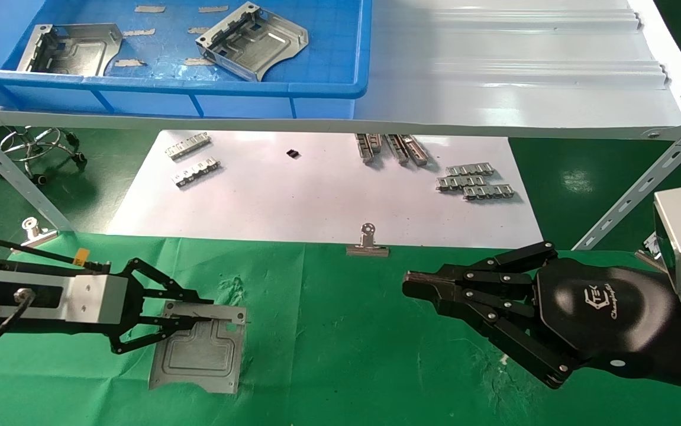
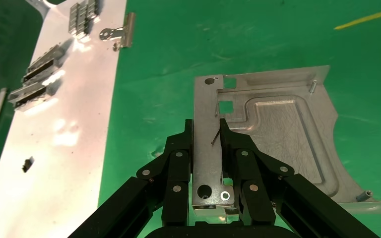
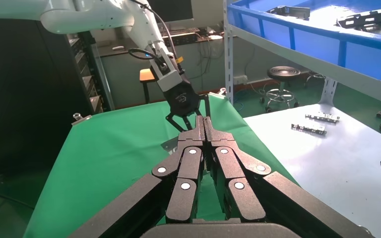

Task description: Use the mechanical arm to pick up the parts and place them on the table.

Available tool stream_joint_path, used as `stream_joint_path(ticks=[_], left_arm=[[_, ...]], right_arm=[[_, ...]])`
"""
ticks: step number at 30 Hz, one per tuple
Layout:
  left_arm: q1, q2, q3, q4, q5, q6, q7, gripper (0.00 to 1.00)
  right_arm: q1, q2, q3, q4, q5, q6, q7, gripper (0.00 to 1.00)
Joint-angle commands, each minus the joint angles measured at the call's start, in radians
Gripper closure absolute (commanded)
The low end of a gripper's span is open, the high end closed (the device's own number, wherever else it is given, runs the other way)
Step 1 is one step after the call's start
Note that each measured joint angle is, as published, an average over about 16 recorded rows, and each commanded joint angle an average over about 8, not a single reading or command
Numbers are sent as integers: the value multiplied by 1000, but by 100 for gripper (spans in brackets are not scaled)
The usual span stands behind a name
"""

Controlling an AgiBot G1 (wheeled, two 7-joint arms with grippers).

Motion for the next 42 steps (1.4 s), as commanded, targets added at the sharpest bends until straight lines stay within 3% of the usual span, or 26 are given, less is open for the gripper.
stream_joint_path(ticks=[1, 11, 12, 18, 20, 29, 37, 39, 42], left_arm=[[-2, 14, 7, 33, -3, -4, 20, 100], [-14, 67, 28, 165, 28, -43, 109, 97], [-15, 71, 29, 176, 30, -48, 114, 90], [-17, 91, 31, 227, 34, -70, 141, 15], [-18, 95, 31, 240, 34, -77, 150, 0], [-24, 104, 22, 277, 23, -92, 188, 0], [-46, 86, 1, 287, -14, 8, 136, 0], [-45, 80, -2, 279, -25, 27, 90, 0], [-39, 74, -7, 262, -35, 38, 32, 0]], right_arm=[[0, 0, 0, 0, 0, 0, 0, 100], [0, 0, 0, 0, 0, 0, 0, 100], [0, 0, 0, 0, 0, 0, 0, 100], [0, 0, 0, 0, 0, 0, 0, 100], [0, 0, 0, 0, 0, 0, 0, 100], [0, 0, 0, 0, 0, 0, 0, 100], [0, 0, 0, 0, 0, 0, 0, 100], [0, 0, 0, 0, 0, 0, 0, 87], [0, 0, 0, 0, 0, 0, 0, 49]])
